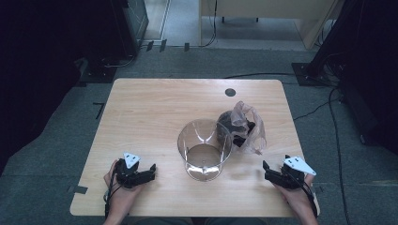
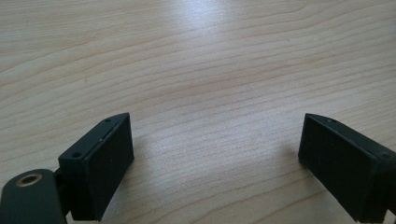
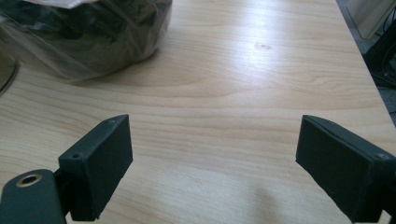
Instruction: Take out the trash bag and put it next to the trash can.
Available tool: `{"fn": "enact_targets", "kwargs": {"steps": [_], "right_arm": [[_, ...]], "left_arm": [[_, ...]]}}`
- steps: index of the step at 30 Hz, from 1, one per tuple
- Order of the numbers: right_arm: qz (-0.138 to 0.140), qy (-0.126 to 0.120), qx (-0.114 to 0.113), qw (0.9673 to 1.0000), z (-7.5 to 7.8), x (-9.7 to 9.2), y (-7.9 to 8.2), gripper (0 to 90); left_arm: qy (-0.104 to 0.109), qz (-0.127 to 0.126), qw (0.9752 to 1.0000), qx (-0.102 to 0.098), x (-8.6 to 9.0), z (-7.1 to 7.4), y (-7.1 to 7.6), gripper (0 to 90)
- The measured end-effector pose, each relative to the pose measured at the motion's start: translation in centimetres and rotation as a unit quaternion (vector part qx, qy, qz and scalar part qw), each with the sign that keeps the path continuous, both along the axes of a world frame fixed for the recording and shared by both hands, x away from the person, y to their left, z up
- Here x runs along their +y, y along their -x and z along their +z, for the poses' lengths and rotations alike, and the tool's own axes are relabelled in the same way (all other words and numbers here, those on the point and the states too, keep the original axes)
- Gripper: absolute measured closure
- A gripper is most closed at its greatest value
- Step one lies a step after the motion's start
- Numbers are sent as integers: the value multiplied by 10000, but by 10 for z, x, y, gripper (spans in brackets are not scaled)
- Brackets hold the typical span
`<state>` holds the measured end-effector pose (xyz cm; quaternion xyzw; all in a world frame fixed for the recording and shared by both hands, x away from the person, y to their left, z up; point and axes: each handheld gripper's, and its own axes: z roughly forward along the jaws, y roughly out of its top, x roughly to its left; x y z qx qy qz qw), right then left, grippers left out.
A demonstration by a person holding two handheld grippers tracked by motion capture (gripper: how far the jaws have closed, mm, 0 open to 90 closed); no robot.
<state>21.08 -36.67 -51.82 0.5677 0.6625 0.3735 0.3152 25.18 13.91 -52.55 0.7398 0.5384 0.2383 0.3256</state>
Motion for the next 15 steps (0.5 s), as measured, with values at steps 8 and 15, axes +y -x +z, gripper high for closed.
{"fn": "enact_targets", "kwargs": {"steps": [8,15], "right_arm": [[-112,2,223,9997,-2,-11,7,109],[-234,-66,424,9988,-4,-21,12,109]], "left_arm": [[-2,-2,10000,1,0,0,0,95],[1,0,10000,2,0,0,0,96]]}}
